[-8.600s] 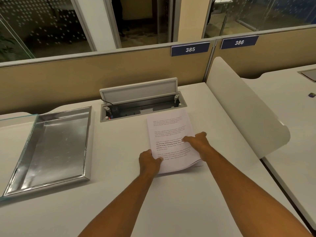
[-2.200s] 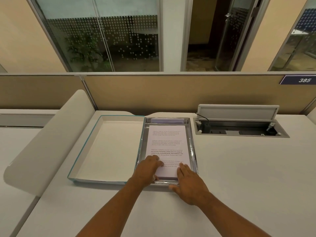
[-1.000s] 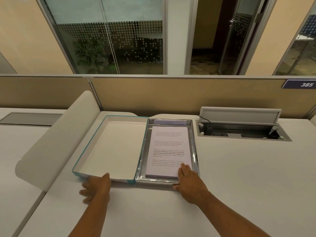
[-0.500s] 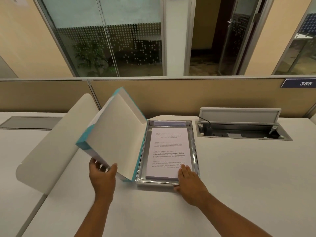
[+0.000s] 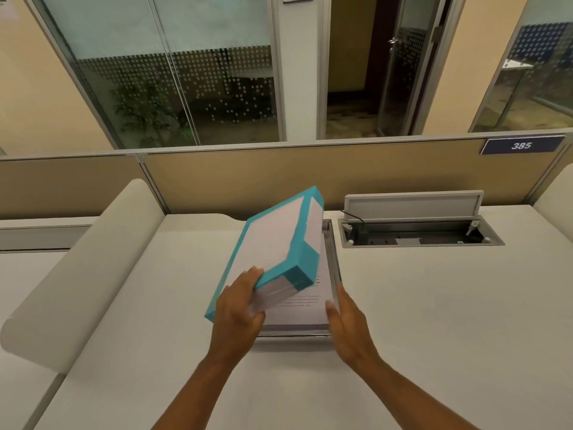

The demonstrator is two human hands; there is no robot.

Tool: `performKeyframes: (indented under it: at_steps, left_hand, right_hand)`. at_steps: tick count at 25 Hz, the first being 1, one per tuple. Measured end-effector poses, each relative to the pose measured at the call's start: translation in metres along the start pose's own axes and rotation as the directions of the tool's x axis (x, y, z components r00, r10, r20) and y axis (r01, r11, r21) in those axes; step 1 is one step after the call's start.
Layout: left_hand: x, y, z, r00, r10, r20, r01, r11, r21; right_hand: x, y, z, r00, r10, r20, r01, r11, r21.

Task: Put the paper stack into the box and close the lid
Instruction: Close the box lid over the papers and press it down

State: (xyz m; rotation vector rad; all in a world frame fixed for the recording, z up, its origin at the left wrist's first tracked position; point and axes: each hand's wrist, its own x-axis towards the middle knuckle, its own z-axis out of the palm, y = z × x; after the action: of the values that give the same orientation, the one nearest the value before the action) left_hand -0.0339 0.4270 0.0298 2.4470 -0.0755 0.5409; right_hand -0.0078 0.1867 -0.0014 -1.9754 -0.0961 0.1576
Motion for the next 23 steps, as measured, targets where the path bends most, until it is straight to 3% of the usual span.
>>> performKeyframes:
  at_steps: [3,6,12,23]
  left_hand:
    - [0.002,0.01,0.017,0.995,0.06,0.081,-0.073,0.983,0.168]
    - [-0.002,0.018,0.03,0.977,0.069,0.204,-0.125,0.953,0.277]
    - [-0.014,0.022,0.04,0.927,0.05,0.372,-0.193,0.913,0.359]
    - [-0.029,0.016,0.045,0.899,0.05,0.436,-0.255,0.868,0.426]
  right_hand:
    - [-0.003,-0.021,-0.017,0.98,0.086,-0.18,-0.049,0.979,0.198]
    - [-0.004,-0.028,-0.023,0.977,0.076,-0.198,-0.021,0.965,0.263]
    - [-0.005,-0.015,-0.021,0.977,0.179,-0.116,-0.154,0.968,0.199]
    - [0.002,0.014,-0.012,0.978,0.198,-0.059,-0.198,0.98,0.009]
